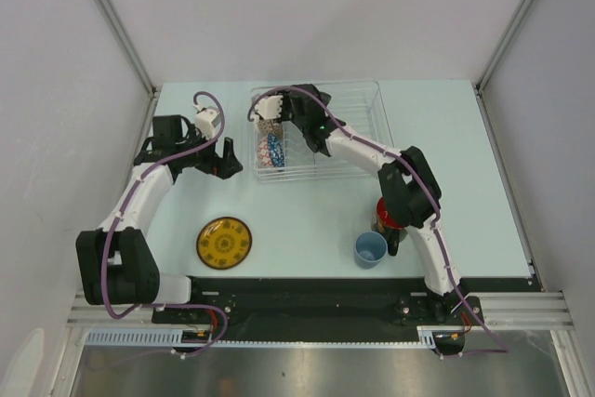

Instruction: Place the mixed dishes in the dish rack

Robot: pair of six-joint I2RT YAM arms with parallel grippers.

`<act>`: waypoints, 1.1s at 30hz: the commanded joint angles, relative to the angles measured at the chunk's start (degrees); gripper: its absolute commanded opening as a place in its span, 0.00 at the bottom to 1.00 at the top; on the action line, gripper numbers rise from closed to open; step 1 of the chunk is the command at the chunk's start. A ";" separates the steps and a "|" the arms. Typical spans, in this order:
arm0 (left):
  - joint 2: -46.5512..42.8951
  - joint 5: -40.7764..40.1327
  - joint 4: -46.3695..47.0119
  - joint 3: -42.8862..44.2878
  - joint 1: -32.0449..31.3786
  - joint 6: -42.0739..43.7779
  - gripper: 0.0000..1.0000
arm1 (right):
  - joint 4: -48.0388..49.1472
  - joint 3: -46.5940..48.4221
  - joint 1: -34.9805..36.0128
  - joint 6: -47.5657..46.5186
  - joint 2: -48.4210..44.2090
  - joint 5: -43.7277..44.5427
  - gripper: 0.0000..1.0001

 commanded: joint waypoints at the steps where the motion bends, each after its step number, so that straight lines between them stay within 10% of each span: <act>1: -0.21 1.98 1.20 -0.47 0.31 0.51 1.00 | 6.09 2.04 0.68 0.64 -2.43 -1.11 0.46; 10: -0.39 2.06 1.20 0.40 0.39 0.07 1.00 | 0.12 4.07 1.74 6.44 -4.36 -2.53 0.75; 13: -0.39 2.15 1.02 0.58 0.39 -0.02 1.00 | 0.12 3.46 2.09 6.71 -5.32 -0.60 1.00; 20: -0.56 1.45 0.93 0.58 0.31 0.16 1.00 | 0.64 -0.76 3.84 13.91 -14.19 7.48 1.00; 27: -3.11 1.00 -2.57 2.51 1.53 2.26 1.00 | -21.29 -3.22 7.88 36.13 -26.66 12.43 1.00; 33: -3.55 8.57 -20.57 12.43 9.53 13.84 1.00 | -28.89 -17.08 9.72 76.45 -40.46 15.75 1.00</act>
